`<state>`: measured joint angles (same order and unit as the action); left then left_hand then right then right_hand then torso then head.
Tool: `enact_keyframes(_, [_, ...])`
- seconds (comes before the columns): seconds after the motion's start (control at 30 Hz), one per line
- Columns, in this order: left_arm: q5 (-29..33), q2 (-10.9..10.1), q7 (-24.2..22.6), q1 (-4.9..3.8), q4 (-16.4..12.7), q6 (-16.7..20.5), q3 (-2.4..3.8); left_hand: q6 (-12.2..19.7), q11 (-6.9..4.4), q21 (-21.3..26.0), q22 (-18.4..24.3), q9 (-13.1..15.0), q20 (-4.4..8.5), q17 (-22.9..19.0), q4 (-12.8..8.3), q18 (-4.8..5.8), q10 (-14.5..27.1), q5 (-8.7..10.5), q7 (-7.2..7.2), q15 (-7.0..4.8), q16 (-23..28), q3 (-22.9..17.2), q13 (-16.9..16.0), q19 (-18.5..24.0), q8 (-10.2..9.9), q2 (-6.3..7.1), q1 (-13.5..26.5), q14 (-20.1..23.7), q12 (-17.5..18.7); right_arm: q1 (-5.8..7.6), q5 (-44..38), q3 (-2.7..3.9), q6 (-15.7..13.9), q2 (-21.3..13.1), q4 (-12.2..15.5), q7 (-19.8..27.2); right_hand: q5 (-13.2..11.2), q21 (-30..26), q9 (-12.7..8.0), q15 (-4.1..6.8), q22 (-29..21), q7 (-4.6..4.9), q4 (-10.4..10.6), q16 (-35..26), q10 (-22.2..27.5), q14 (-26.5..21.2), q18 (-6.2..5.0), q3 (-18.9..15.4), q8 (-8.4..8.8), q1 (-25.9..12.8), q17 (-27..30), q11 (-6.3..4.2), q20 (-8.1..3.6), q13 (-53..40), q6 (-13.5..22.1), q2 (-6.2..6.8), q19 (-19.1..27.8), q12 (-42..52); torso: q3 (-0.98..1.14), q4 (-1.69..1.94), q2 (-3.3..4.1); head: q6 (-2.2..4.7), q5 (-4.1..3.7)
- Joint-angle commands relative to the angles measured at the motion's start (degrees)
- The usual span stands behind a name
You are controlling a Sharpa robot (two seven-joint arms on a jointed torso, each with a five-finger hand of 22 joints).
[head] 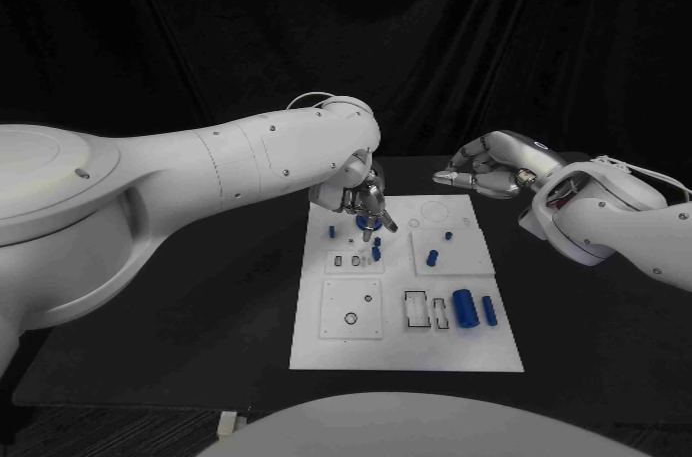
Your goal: Assemble the parts on the task board
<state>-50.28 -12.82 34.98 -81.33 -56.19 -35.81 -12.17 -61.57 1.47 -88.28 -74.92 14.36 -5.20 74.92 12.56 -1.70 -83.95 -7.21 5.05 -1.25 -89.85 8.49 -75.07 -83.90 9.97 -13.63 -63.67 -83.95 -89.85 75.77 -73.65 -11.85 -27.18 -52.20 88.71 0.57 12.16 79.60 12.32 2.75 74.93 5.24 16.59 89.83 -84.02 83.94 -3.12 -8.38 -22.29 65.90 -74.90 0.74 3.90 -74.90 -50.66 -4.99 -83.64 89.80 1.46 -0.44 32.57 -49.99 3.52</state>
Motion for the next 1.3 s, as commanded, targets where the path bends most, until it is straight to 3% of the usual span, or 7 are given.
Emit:
enact_keyframes(0.03, [0.56,0.38,0.12,0.51,0.31,0.74,0.05,-0.77,-0.63,-0.29,-12.26,-0.07,0.37,15.08,0.13,0.87,-6.05,1.78,-0.12,-0.46,-0.15,-0.24,-14.93,-3.34,-0.47,0.63,0.43,-6.05,-0.15,-0.21,-0.06,0.04,0.65,0.05,-0.12,-1.20,0.29,-0.28,0.02,-0.50,11.53,0.30,-0.04,0.17,-5.98,6.06,0.44,-0.41,0.31,0.52,-15.10,0.23,0.21,-15.10,0.23,-0.21,-0.16,0.20,-0.05,0.01,-0.03,-0.01,-0.06])
enact_keyframes(0.43, [0.56,0.57,-0.20,2.36,1.47,1.39,0.05,-1.36,-0.71,-0.04,-11.82,-0.01,0.44,15.08,0.07,0.74,-6.05,2.30,-0.27,-0.53,-0.15,-0.35,-14.93,-2.92,-0.53,0.85,0.76,-6.05,-0.15,-0.33,-0.06,0.04,1.19,-0.14,-0.18,-1.58,0.55,-0.36,0.03,-0.51,11.51,0.31,-0.06,0.17,-5.98,6.06,0.41,-0.46,0.35,0.71,-15.10,0.24,0.22,-15.10,0.24,-0.23,-0.11,0.20,-0.18,0.02,-0.15,-0.01,-0.23])
enact_keyframes(1.1, [0.56,1.02,-0.55,3.52,2.56,2.52,0.05,-1.60,-0.96,0.52,-11.03,0.17,0.77,15.08,-1.23,0.51,-6.05,0.90,-0.43,-0.85,-0.15,-1.84,-14.93,-2.13,-1.49,1.07,0.40,-6.05,-0.15,-0.54,-0.06,0.04,1.96,-0.08,-0.28,-1.83,0.82,-0.75,0.04,-0.53,11.38,0.31,-0.06,0.17,-5.98,6.06,0.32,-0.52,0.39,0.92,-15.10,0.26,0.24,-15.10,0.23,-0.25,0.12,0.20,-0.25,0.07,-0.26,-0.01,-0.41])
enact_keyframes(1.3, [0.56,1.02,-0.61,3.83,2.75,2.59,0.05,-1.55,-0.96,0.58,-10.97,0.19,0.79,15.08,-1.58,0.49,-6.05,0.56,-0.42,-0.86,-0.15,-2.20,-14.93,-2.07,-1.71,1.08,0.22,-6.05,-0.15,-0.60,-0.06,0.04,2.06,-0.10,-0.28,-1.80,0.84,-0.85,0.04,-0.53,11.34,0.32,-0.06,0.17,-5.98,6.06,0.29,-0.53,0.39,0.95,-15.10,0.26,0.24,-15.10,0.22,-0.25,0.18,0.20,-0.28,0.07,-0.26,-0.01,-0.06])
